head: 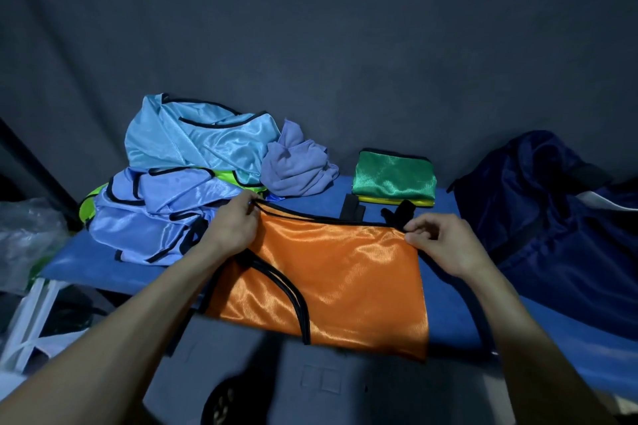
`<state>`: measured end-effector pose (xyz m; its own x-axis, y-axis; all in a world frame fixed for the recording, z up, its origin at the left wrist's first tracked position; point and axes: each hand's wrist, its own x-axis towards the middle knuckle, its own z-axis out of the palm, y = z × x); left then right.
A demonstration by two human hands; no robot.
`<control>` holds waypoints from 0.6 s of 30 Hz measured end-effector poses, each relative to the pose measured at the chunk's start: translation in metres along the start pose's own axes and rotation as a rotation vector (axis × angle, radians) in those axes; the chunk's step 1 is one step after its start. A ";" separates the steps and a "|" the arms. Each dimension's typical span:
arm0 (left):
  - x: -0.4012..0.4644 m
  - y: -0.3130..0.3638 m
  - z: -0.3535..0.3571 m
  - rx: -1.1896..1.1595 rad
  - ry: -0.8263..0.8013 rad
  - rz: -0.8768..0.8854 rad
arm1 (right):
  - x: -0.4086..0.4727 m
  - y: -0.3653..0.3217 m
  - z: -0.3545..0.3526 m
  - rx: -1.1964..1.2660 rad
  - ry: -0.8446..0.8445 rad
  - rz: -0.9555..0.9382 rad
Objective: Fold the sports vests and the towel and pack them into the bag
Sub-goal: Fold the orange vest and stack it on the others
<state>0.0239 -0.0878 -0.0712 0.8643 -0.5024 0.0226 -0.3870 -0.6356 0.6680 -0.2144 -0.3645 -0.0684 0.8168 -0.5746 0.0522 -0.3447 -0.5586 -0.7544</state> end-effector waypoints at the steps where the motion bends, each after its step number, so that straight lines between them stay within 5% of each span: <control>1: -0.001 0.001 0.000 0.001 0.002 0.011 | 0.001 -0.001 0.002 0.006 0.033 0.015; 11: -0.006 0.000 -0.003 0.173 0.086 0.209 | 0.017 -0.011 0.040 -0.207 0.209 0.195; 18: -0.004 -0.006 -0.003 0.164 0.079 0.188 | 0.013 -0.006 0.022 0.087 0.176 0.190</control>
<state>0.0242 -0.0800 -0.0730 0.7921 -0.5775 0.1979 -0.5849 -0.6250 0.5170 -0.1916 -0.3559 -0.0773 0.6453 -0.7638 0.0113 -0.4371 -0.3813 -0.8146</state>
